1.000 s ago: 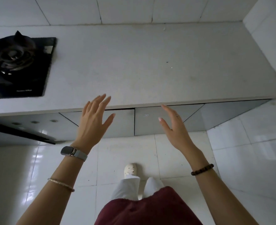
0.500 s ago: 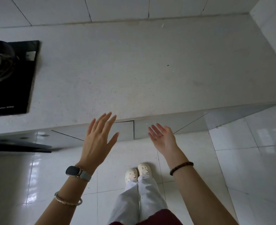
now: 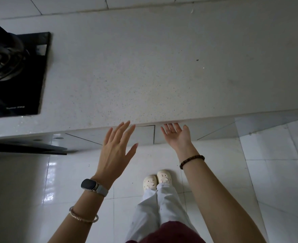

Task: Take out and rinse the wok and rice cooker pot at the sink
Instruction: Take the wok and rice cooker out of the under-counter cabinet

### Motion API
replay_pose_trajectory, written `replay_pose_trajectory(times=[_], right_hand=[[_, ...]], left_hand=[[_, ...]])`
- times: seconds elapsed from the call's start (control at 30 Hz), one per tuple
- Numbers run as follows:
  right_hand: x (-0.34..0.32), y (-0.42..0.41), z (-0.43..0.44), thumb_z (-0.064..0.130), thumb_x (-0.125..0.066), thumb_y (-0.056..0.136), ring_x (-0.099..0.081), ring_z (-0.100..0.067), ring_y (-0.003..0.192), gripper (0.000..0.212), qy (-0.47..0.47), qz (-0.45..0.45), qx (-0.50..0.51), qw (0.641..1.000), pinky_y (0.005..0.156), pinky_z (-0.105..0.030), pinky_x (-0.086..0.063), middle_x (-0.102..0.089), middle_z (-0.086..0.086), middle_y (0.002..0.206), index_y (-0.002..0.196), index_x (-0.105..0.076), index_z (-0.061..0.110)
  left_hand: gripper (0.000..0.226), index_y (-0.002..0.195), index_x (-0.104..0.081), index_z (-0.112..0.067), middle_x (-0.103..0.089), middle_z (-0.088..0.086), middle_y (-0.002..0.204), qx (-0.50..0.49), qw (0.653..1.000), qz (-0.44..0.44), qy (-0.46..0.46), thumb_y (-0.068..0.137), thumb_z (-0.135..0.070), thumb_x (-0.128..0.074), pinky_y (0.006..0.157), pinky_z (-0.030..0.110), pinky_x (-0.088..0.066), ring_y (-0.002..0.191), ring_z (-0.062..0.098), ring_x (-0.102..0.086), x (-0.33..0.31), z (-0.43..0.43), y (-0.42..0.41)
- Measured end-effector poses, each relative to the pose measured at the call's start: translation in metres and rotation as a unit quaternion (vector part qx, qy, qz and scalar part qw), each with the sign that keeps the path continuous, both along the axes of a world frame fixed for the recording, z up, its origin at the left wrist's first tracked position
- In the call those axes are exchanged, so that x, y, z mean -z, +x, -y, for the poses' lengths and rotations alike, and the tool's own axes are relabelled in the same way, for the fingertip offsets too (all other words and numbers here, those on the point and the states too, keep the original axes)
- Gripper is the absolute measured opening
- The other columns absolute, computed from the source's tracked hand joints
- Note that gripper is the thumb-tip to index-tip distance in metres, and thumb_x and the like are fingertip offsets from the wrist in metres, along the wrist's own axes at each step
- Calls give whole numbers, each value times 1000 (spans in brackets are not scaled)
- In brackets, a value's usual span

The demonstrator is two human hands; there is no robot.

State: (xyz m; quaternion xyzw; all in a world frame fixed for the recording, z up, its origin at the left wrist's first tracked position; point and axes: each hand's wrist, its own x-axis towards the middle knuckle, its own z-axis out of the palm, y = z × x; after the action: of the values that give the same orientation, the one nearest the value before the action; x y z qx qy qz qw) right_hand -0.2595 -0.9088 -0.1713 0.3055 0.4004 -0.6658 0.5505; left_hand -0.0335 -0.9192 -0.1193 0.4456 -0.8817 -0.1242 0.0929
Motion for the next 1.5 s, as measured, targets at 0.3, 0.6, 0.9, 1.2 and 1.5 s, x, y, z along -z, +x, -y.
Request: replay_pose_trajectory(times=[0.3, 0.6, 0.9, 1.2, 1.5], right_hand=[[-3, 2, -4, 38, -25, 103, -42, -30, 134, 49, 16, -19, -21, 999, 114, -45, -30, -42, -14, 146, 139, -43, 9], [3, 3, -62, 39, -27, 103, -49, -29, 128, 48, 26, -31, -79, 996, 108, -43, -34, -50, -12, 138, 137, -47, 11], [2, -5, -135, 38, -31, 102, -55, -28, 116, 43, 49, -34, -114, 992, 106, -44, -39, -58, -13, 123, 124, -56, 11], [-5, -46, -216, 36, -35, 99, -56, -30, 111, 37, 56, -54, -224, 972, 99, -41, -40, -62, -12, 108, 108, -59, 9], [-10, -142, -314, 46, -32, 101, -59, -29, 95, 51, 97, -83, -299, 946, 94, -38, -46, -62, -15, 102, 108, -61, 4]], left_hand=[[55, 147, -38, -18, -37, 2, 153, 18, 1000, 10, 3, 98, -43, -42, 118, 46, -24, 144, 18, -29, -5, -1, 5], [56, 147, -38, -19, -39, 1, 152, 33, 999, 19, 13, 98, -46, -38, 119, 44, -22, 143, 18, -32, -5, -25, 5], [58, 147, -37, -20, -41, 3, 151, 30, 999, 17, 22, 98, -49, -34, 119, 44, -23, 141, 21, -35, -10, -74, -17], [55, 145, -41, -19, -44, 2, 148, 6, 1000, 16, 20, 97, -46, -38, 118, 41, -24, 140, 21, -38, -14, -163, -73], [56, 143, -44, -17, -46, 4, 147, 12, 999, 26, 31, 97, -48, -33, 116, 43, -28, 137, 23, -42, -13, -263, -141]])
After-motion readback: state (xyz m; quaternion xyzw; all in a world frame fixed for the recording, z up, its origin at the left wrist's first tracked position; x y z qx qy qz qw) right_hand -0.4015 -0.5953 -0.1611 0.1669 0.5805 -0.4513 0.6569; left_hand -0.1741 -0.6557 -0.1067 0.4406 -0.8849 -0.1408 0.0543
